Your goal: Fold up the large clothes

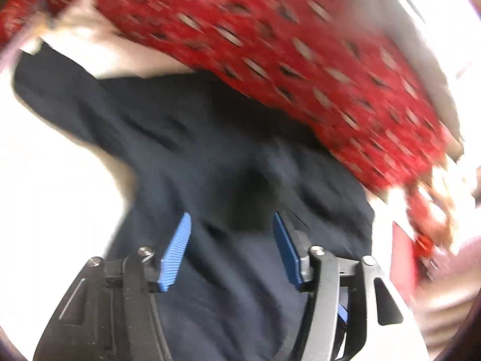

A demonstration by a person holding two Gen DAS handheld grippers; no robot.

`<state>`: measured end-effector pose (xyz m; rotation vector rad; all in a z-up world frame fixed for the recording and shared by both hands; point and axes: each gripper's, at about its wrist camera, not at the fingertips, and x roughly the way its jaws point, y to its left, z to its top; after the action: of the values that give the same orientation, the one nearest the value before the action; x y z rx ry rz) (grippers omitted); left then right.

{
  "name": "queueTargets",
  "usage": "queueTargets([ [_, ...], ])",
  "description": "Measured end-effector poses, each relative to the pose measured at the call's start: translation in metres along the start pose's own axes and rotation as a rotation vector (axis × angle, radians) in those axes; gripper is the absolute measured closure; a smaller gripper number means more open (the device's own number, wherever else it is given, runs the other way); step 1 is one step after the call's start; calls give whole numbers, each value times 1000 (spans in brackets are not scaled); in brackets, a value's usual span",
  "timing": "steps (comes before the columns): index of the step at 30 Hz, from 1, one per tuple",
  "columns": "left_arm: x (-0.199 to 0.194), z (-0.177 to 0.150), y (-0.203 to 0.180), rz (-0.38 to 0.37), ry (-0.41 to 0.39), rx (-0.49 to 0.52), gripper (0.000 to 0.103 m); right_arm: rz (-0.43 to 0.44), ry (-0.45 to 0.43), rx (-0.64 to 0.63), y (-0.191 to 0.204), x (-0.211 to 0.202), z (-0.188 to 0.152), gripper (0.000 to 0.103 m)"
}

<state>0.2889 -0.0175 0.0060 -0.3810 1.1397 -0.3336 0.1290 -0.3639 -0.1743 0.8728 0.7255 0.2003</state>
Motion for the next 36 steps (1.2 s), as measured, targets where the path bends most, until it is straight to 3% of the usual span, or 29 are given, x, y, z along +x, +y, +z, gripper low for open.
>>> queueTargets([
  [3, 28, -21, -29, -64, 52, 47, 46, -13, 9, -12, 3, 3, -1, 55],
  [7, 77, 2, -40, 36, 71, 63, 46, -4, 12, -1, 3, 1, 0, 55],
  [9, 84, 34, -20, 97, 22, -7, 48, 2, 12, -2, 2, -2, 0, 55],
  [12, 69, 74, 23, 96, -47, -192, 48, 14, 14, -6, -3, -5, 1, 56],
  [15, 47, 93, 47, 164, -99, -252, 48, 30, 15, 18, -8, -4, 2, 56],
  [19, 33, 82, 47, 87, -86, -216, 46, 36, 6, 17, -5, -1, 3, 54],
  [23, 63, 59, 21, 4, 20, -159, 39, 23, 2, 9, 0, 3, 4, 53],
  [27, 112, 53, 10, -85, 124, -232, 39, 28, 0, 4, 2, -1, 1, 53],
  [30, 129, 64, 12, -178, 100, -338, 40, 34, 1, 5, 1, -4, 2, 52],
  [32, 126, 71, 16, -182, 57, -374, 72, 43, -6, 8, 0, -6, 4, 52],
  [33, 119, 74, 17, -188, 37, -365, 99, 56, -24, 10, 0, -7, 5, 52],
  [36, 83, 67, 15, -131, -64, -262, 102, 83, -51, 29, -2, -8, 12, 50],
])
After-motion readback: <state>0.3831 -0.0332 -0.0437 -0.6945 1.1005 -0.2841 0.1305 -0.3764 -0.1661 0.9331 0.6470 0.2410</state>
